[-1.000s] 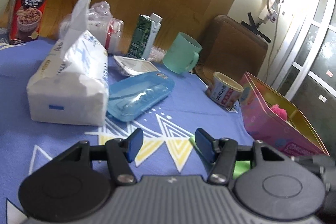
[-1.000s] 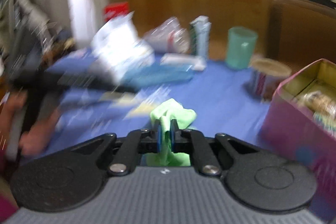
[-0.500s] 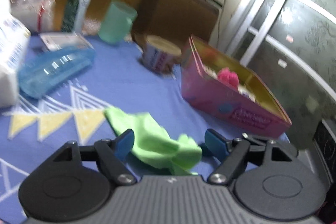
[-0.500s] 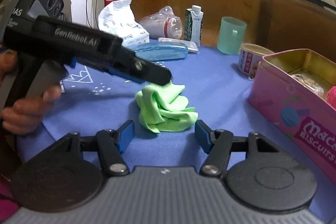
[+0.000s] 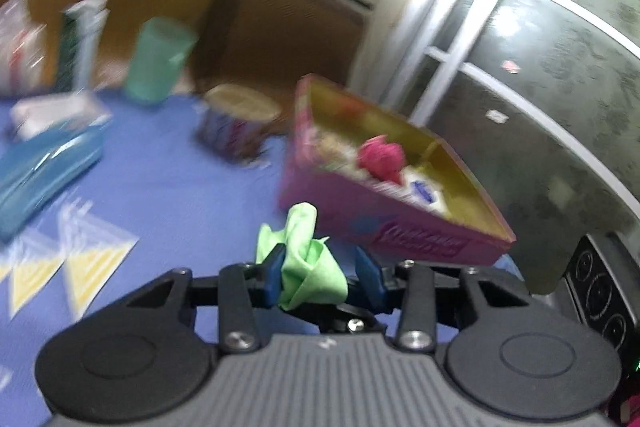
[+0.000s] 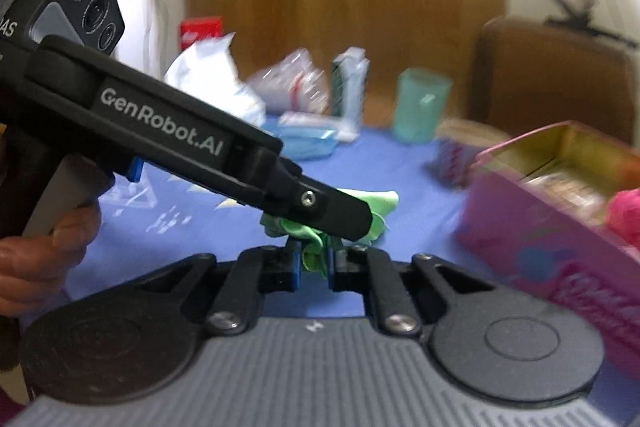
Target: Organize soft objects
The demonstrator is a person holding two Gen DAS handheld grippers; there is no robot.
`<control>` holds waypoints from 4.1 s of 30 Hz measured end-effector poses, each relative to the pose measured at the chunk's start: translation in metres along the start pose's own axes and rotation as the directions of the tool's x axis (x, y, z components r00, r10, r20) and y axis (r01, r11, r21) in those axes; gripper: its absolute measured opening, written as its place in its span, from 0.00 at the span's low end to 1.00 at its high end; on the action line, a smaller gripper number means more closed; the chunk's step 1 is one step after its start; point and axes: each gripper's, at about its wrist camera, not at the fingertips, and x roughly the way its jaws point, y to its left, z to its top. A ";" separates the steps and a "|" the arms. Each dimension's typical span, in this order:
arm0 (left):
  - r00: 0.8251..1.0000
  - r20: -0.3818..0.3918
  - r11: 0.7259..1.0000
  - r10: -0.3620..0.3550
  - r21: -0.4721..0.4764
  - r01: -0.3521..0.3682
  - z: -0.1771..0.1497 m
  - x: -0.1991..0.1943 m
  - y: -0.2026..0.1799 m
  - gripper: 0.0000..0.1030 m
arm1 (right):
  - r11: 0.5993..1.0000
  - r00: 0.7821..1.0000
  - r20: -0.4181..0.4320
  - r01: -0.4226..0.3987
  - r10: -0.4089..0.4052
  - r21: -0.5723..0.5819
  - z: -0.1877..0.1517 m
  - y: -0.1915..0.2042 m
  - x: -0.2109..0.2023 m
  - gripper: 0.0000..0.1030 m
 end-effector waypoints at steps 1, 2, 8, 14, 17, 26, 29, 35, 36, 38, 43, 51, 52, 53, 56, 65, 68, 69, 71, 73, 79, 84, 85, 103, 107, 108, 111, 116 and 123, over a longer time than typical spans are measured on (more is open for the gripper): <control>1.000 0.002 1.000 -0.020 0.019 0.020 0.006 0.005 -0.008 0.36 | 1.000 0.999 0.023 0.025 -0.025 0.010 0.001 -0.005 -0.006 0.14; 0.999 0.001 0.998 -0.041 0.040 0.041 0.014 0.011 -0.017 0.36 | 0.998 0.997 0.046 0.055 -0.056 0.024 0.002 -0.012 -0.014 0.14; 0.992 -0.027 0.972 -0.125 0.198 0.128 0.045 0.066 -0.081 0.37 | 0.964 0.958 0.130 0.244 -0.257 0.105 0.004 -0.057 -0.052 0.14; 0.998 0.035 0.953 0.045 0.297 -0.053 0.056 0.110 -0.116 0.71 | 0.832 0.830 0.095 0.535 -0.550 0.145 0.002 -0.123 -0.057 0.40; 0.999 0.020 0.968 0.050 0.247 -0.053 0.051 0.105 -0.106 0.70 | 0.757 0.770 -0.002 0.627 -0.638 0.182 -0.007 -0.163 -0.054 0.44; 0.977 0.013 0.944 0.212 0.255 -0.208 0.035 0.087 -0.095 0.71 | 0.769 0.800 0.049 0.554 -0.597 0.320 -0.027 -0.157 -0.079 0.45; 0.970 0.008 0.938 0.243 0.254 -0.237 0.030 0.079 -0.090 0.71 | 0.776 0.806 0.063 0.541 -0.589 0.325 -0.020 -0.149 -0.079 0.45; 0.955 -0.002 0.928 0.297 0.236 -0.289 0.020 0.061 -0.072 0.71 | 0.783 0.811 0.096 0.515 -0.576 0.350 -0.011 -0.131 -0.085 0.45; 0.951 -0.001 0.925 0.308 0.233 -0.299 0.018 0.058 -0.068 0.71 | 0.786 0.815 0.099 0.509 -0.571 0.351 -0.010 -0.128 -0.084 0.45; 0.943 0.000 0.919 0.334 0.221 -0.325 0.016 0.053 -0.058 0.72 | 0.792 0.819 0.107 0.500 -0.564 0.350 -0.008 -0.121 -0.081 0.45; 0.924 -0.014 0.912 0.382 0.169 -0.374 0.009 0.043 -0.034 0.73 | 0.812 0.835 0.113 0.478 -0.538 0.334 -0.005 -0.108 -0.070 0.45; 0.904 -0.014 0.896 0.428 0.140 -0.422 0.003 0.038 -0.014 0.74 | 0.817 0.840 0.119 0.467 -0.529 0.338 -0.004 -0.092 -0.065 0.45; 0.901 -0.012 0.892 0.435 0.141 -0.429 0.002 0.037 -0.013 0.75 | 0.819 0.842 0.118 0.465 -0.527 0.336 -0.004 -0.091 -0.065 0.45; 0.897 -0.011 0.889 0.442 0.142 -0.436 0.001 0.037 -0.012 0.75 | 0.820 0.844 0.117 0.463 -0.524 0.336 -0.004 -0.091 -0.064 0.45; 0.886 -0.008 0.878 0.463 0.139 -0.457 -0.002 0.035 -0.006 0.75 | 0.822 0.847 0.112 0.459 -0.519 0.337 -0.005 -0.089 -0.063 0.45; 0.871 0.010 0.864 0.491 0.125 -0.488 -0.010 0.017 0.018 0.77 | 0.849 0.873 0.101 0.429 -0.478 0.309 -0.002 -0.082 -0.052 0.45; 0.862 0.035 0.854 0.505 0.127 -0.505 -0.018 0.000 0.031 0.81 | 0.877 0.896 0.103 0.392 -0.433 0.279 0.002 -0.076 -0.045 0.45; 0.856 0.041 0.848 0.515 0.121 -0.516 -0.021 -0.007 0.037 0.82 | 0.888 0.904 0.104 0.376 -0.414 0.265 0.004 -0.073 -0.042 0.45; 0.846 0.049 0.840 0.531 0.103 -0.533 -0.025 -0.021 0.051 0.82 | 0.911 0.923 0.104 0.339 -0.371 0.234 0.010 -0.064 -0.034 0.45; 0.831 0.072 0.826 0.552 0.091 -0.556 -0.028 -0.035 0.065 0.82 | 0.935 0.944 0.098 0.291 -0.315 0.201 0.017 -0.054 -0.021 0.45; 0.841 0.132 0.850 0.525 -0.028 -0.526 -0.032 -0.066 0.100 0.82 | 0.981 0.996 0.015 0.086 -0.090 0.175 0.052 -0.032 0.047 0.45; 0.841 0.182 0.860 0.510 -0.087 -0.502 -0.034 -0.076 0.104 0.82 | 0.987 0.996 -0.083 0.004 0.009 0.158 0.107 -0.015 0.140 0.45; 0.844 0.188 0.864 0.503 -0.090 -0.495 -0.033 -0.076 0.105 0.82 | 0.987 0.993 -0.118 -0.008 0.028 0.161 0.116 -0.013 0.157 0.46; 0.883 0.194 0.899 0.427 -0.195 -0.392 -0.039 -0.086 0.123 0.83 | 0.985 0.958 -0.258 0.089 -0.126 -0.149 0.158 0.028 0.266 0.18; 0.881 0.206 0.899 0.425 -0.205 -0.386 -0.039 -0.089 0.124 0.83 | 0.991 0.985 -0.162 0.085 -0.068 0.099 0.172 -0.021 0.203 0.16; 0.881 0.211 0.900 0.423 -0.208 -0.383 -0.039 -0.090 0.125 0.83 | 0.986 0.989 -0.145 0.058 -0.035 0.156 0.170 -0.029 0.183 0.16; 0.883 0.221 0.903 0.415 -0.216 -0.370 -0.039 -0.093 0.127 0.83 | 0.953 0.989 -0.095 -0.085 0.117 0.291 0.151 -0.046 0.122 0.16; 0.886 0.213 0.905 0.411 -0.212 -0.369 -0.038 -0.091 0.126 0.82 | 0.968 0.980 -0.041 -0.184 0.193 0.172 0.086 -0.034 0.034 0.16; 0.930 0.157 0.934 0.332 -0.192 -0.301 -0.037 -0.081 0.107 0.82 | 0.972 0.970 -0.137 -0.216 0.202 -0.094 0.012 0.005 -0.018 0.53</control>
